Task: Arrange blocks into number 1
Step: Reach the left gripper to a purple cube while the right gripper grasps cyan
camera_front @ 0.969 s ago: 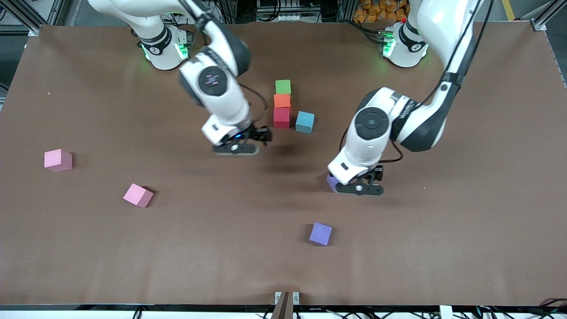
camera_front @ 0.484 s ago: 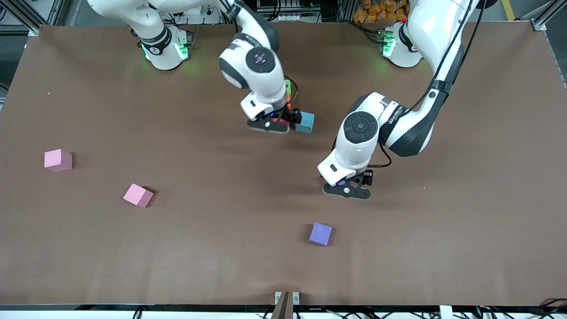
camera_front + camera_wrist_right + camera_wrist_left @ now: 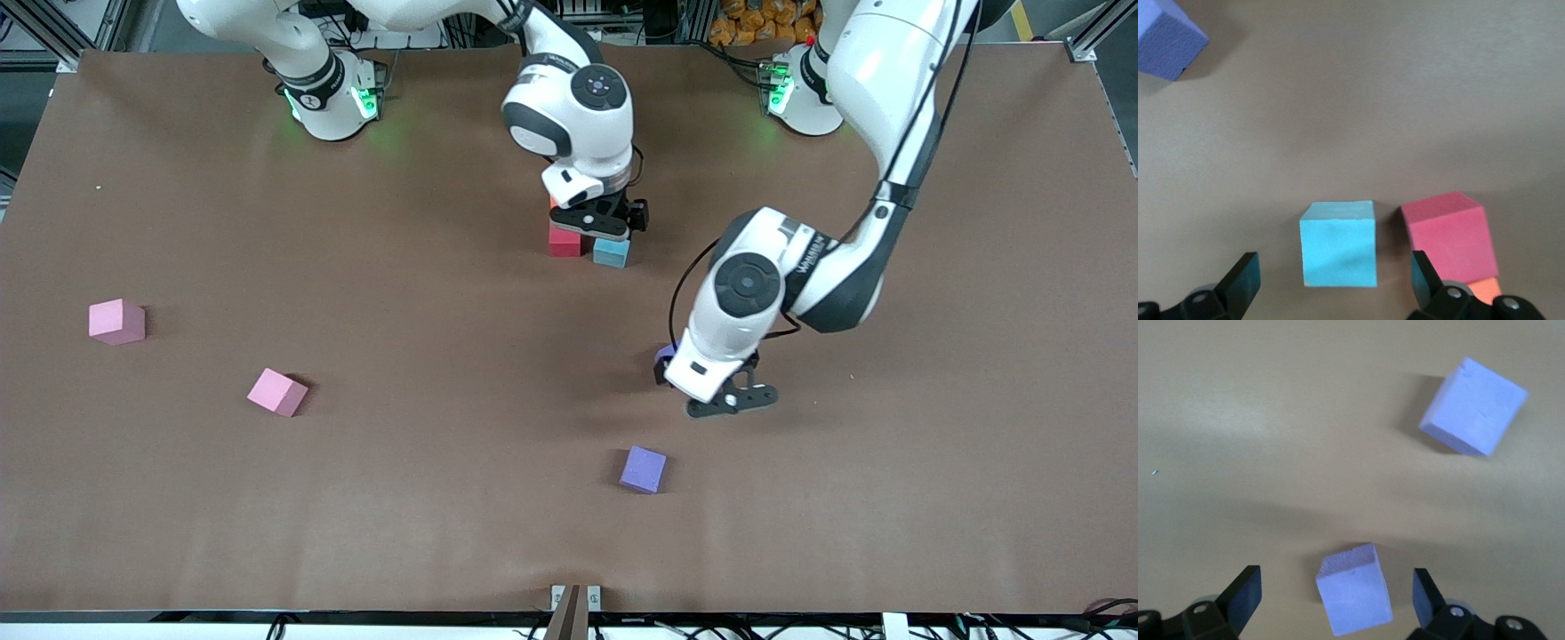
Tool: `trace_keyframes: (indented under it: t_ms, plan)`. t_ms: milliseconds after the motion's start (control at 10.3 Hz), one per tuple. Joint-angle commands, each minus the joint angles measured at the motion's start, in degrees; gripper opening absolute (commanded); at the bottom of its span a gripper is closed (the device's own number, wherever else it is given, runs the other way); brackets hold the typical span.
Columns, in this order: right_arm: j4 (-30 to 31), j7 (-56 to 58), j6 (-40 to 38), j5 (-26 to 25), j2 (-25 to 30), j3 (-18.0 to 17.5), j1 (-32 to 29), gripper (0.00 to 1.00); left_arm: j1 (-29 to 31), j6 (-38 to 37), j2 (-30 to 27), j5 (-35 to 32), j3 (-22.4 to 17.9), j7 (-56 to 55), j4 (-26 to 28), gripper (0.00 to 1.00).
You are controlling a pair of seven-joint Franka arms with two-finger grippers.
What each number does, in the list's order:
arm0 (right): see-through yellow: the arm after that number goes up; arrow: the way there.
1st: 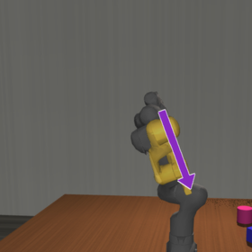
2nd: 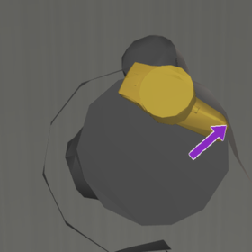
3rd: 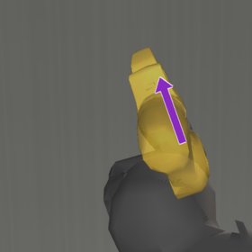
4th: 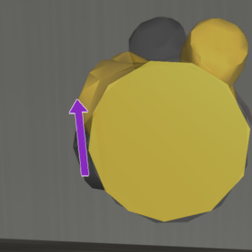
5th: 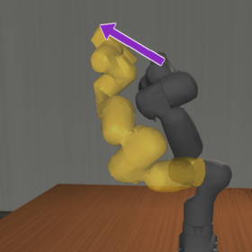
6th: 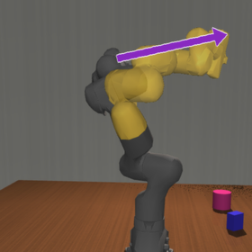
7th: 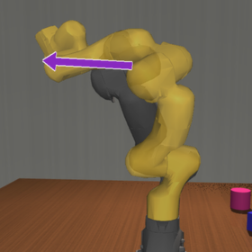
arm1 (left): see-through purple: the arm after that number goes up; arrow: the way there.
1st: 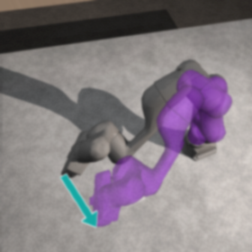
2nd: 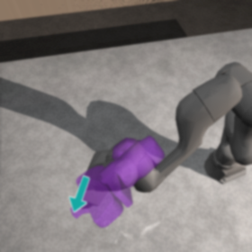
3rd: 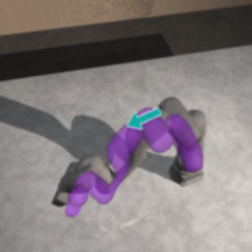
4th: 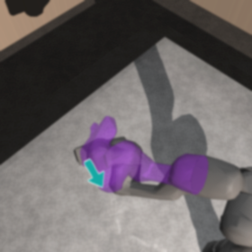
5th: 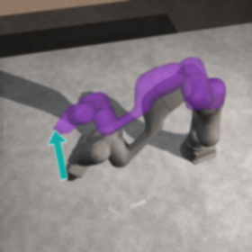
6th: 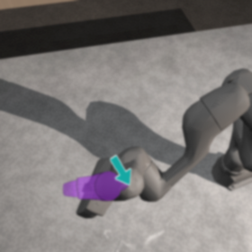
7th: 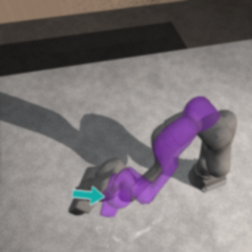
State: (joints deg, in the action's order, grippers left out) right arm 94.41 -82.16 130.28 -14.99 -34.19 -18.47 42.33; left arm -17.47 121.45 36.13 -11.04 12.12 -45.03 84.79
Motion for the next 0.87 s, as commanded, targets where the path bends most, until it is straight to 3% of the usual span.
trace_keyframes:
  t_ms: [0, 775]
  plan:
    - [-4.23, -1.25, -0.64, -3.55, -3.60, 0.37, 0.91, 1.00, 1.47, -0.24, 1.22, 1.37, 0.28, -2.51, -1.29, 1.00]
    - [-4.23, -1.51, -0.12, -5.49, -7.30, 0.45, 2.67, 1.00, 0.69, -0.24, 3.06, 6.55, 0.37, -12.18, -0.94, 1.00]
